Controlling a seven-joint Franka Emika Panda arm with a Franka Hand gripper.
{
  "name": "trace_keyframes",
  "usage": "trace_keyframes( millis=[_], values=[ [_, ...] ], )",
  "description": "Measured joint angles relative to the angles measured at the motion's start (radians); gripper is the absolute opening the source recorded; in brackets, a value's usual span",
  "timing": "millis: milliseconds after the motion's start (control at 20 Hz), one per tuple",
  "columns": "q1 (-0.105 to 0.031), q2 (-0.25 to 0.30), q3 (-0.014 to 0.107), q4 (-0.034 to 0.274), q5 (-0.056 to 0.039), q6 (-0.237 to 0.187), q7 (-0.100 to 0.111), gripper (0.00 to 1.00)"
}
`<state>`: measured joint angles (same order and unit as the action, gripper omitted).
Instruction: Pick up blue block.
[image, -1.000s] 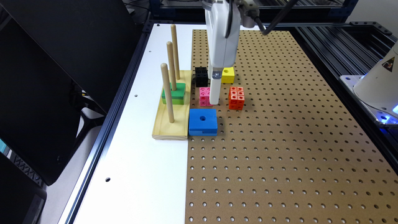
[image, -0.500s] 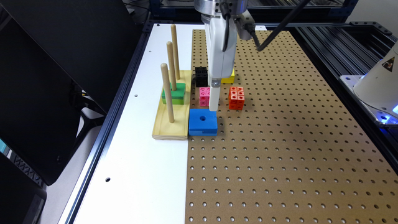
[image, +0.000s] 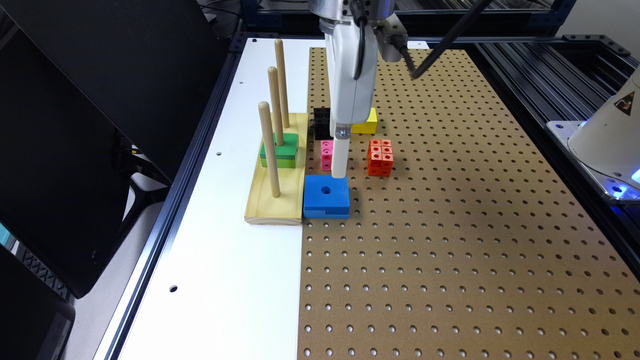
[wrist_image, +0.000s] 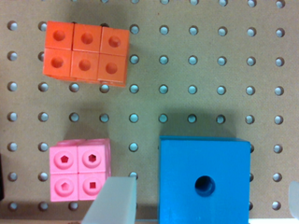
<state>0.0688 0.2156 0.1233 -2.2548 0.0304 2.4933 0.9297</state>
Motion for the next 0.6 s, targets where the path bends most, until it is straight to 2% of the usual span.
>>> trace_keyframes(
  millis=[100,350,600],
  values=[
    [0.000,0.021,0.000,0.000,0.0000,0.020,0.000,1.00],
    [0.000,0.128,0.000,0.004,-0.0015,0.131,0.000,1.00],
    [0.001,0.148,0.000,0.025,-0.0015,0.139,0.000,1.00]
  ],
)
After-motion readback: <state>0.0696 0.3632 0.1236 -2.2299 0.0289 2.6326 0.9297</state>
